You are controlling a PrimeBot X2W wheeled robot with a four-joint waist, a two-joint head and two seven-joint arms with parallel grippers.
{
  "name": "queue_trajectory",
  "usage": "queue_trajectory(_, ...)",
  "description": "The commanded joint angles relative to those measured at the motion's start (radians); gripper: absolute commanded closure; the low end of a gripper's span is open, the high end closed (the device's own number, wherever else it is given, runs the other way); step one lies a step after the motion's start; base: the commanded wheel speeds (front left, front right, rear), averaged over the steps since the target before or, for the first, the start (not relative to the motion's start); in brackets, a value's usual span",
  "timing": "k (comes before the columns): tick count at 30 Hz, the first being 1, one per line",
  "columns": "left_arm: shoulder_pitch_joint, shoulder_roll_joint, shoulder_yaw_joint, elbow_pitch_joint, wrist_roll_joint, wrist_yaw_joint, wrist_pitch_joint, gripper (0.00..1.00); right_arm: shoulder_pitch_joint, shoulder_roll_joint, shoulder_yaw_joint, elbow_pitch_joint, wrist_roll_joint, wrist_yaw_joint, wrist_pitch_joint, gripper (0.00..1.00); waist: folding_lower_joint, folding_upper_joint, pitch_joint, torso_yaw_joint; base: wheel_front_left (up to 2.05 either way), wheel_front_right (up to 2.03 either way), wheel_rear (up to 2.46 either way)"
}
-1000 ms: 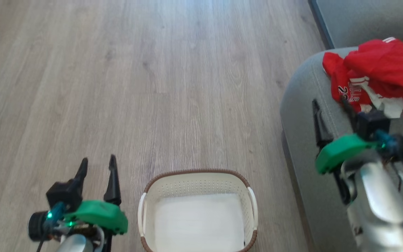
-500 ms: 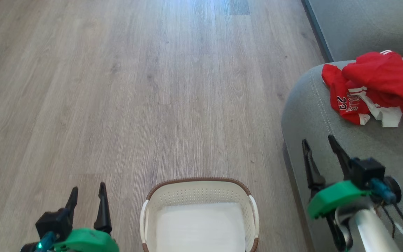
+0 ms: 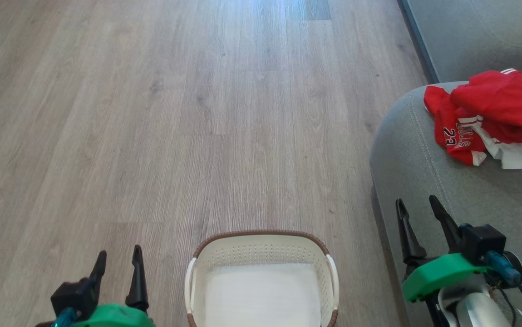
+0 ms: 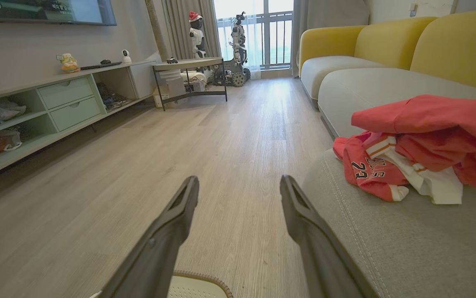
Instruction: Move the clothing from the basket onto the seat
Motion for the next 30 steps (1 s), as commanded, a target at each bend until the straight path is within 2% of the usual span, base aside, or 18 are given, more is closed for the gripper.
queue_trajectory(1,-0.034,0.005,0.053,-0.026,0.011,-0.003,-0.013,0.0,-0.023,0.005,0.02,-0.036,0.006,0.0,-0.001,0.0,0.0001,-0.0001,-0.001,0.001,0.0,0.0,0.0)
queue_trajectory(26,-0.03,-0.031,0.094,-0.004,0.061,-0.033,-0.013,0.0,-0.015,0.005,0.026,-0.018,0.008,0.0,0.012,0.0,0.0001,-0.0001,-0.01,-0.001,0.0,0.0,0.0)
queue_trajectory(27,0.0,-0.034,0.055,0.025,0.053,-0.031,0.0,1.0,0.001,0.002,0.004,0.008,0.0,0.0,0.01,1.0,0.0001,-0.0001,-0.01,-0.001,0.0,0.0,0.0)
queue_trajectory(30,0.006,-0.042,0.049,0.062,0.05,-0.031,0.003,1.0,0.014,0.002,0.008,0.049,0.002,0.0,0.011,1.0,0.0001,-0.0001,-0.01,-0.001,0.0,0.0,0.0)
